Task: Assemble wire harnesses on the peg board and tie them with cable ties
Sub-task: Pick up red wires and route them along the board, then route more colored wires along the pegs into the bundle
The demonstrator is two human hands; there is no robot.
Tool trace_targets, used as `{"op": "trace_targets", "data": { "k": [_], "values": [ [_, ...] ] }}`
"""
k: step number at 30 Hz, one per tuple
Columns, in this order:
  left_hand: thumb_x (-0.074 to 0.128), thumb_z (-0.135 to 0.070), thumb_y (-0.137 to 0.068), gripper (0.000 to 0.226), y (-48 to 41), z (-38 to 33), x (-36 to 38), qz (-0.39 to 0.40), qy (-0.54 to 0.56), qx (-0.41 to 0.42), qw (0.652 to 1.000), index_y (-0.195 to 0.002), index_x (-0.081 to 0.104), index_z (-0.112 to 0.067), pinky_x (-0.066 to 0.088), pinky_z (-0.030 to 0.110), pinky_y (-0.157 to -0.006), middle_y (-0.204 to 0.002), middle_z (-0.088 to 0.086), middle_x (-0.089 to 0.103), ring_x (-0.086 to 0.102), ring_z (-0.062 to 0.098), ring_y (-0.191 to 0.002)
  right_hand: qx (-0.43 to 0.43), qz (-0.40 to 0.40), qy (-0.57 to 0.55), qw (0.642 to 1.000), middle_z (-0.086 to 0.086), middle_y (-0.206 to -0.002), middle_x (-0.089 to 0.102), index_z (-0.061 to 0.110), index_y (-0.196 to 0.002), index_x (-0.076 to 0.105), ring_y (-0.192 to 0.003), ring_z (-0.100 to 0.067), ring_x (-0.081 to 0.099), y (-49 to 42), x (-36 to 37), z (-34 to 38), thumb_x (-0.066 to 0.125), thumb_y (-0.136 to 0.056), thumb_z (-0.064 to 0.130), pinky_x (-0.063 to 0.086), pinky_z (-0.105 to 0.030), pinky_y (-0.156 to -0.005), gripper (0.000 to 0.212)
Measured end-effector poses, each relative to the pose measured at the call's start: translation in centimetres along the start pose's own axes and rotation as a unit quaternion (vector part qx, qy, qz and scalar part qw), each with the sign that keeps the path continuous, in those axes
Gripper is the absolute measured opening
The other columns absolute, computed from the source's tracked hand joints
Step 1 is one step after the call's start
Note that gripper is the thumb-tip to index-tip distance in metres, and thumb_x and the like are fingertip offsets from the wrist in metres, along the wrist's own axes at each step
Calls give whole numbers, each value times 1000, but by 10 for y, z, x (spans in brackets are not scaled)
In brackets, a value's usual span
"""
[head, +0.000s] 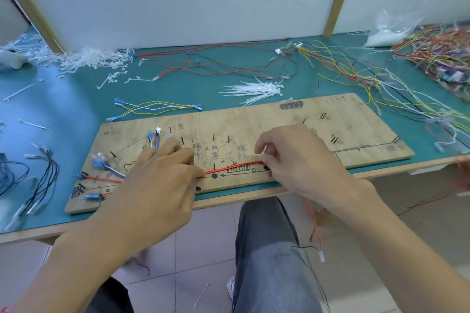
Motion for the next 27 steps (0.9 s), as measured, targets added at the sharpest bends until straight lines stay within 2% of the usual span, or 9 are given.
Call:
{"op": "trace_targets", "data": {
  "k": [3,8,11,13,15,17,22,25,27],
  "values": [
    [40,-28,-88,42,-18,13,4,61,10,-22,998,-102,80,-31,47,36,-85,-91,-19,59,41,11,-100,-6,21,-8,1000,12,-90,72,31,-103,74,-92,-15,69,-1,-2,0,71,-96,25,57,-34,-83,9],
    [53,-23,-96,27,-61,-4,-1,27,59,-9,998,-112,74,-31,53,41,-90,-103,-18,63,51,8,-107,-19,47,-28,998,12,-92,73,29,-102,77,-90,-13,70,-6,-4,-3,74,-93,20,59,-35,-86,13],
    [49,-36,-101,22,-92,-21,8,70,36,14,997,-105,71,-31,55,42,-86,-97,-13,58,58,16,-102,-35,59,-30,997,13,-86,75,28,-107,77,-87,-10,69,-10,-8,-7,76,-91,26,57,-32,-86,16],
    [53,-47,-100,23,-110,-24,11,84,11,15,996,-96,67,-29,55,41,-81,-91,-10,56,60,19,-96,-46,53,-50,996,14,-80,75,27,-104,79,-81,-3,68,-14,-18,-13,79,-89,31,54,-21,-79,16],
    [59,-55,-96,30,-123,-24,14,104,-15,19,994,-92,62,-26,54,38,-79,-93,-8,61,62,22,-95,-43,19,-89,995,15,-74,74,26,-94,80,-75,1,68,-24,-37,-25,79,-89,33,47,-10,-67,9],
    [64,-59,-94,35,-131,-24,18,130,-24,23,991,-92,60,-25,53,36,-79,-98,-6,64,62,23,-96,-29,-26,-117,992,16,-69,73,25,-85,81,-70,4,68,-40,-61,-42,80,-89,32,46,-8,-63,8],
    [70,-55,-94,36,-144,-19,29,217,-1,15,976,-83,50,-28,41,33,-71,-98,-8,58,57,21,-92,70,-89,-217,970,4,-72,77,20,-79,80,-63,-10,65,-108,-104,-105,78,-89,25,60,-36,-65,11],
    [71,-54,-93,44,-147,-15,36,269,26,-10,963,-76,39,-29,36,32,-71,-91,-10,48,49,20,-87,122,-142,-197,962,-3,-80,78,18,-80,80,-72,-15,65,-162,-121,-145,74,-86,18,59,-37,-71,9],
    [72,-52,-93,42,-150,-13,39,293,54,-28,954,-78,40,-29,38,31,-72,-90,-11,46,47,18,-83,132,-165,-168,963,-4,-82,78,18,-82,81,-76,-14,65,-199,-126,-161,72,-86,16,54,-26,-66,9]
  ]
}}
Point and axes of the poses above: each hand's wrist, its own y-axis away from the middle knuckle, its own x-axis out of the palm, z = x × y, the point moved 7 cm from there along -y, towards the middle knuckle
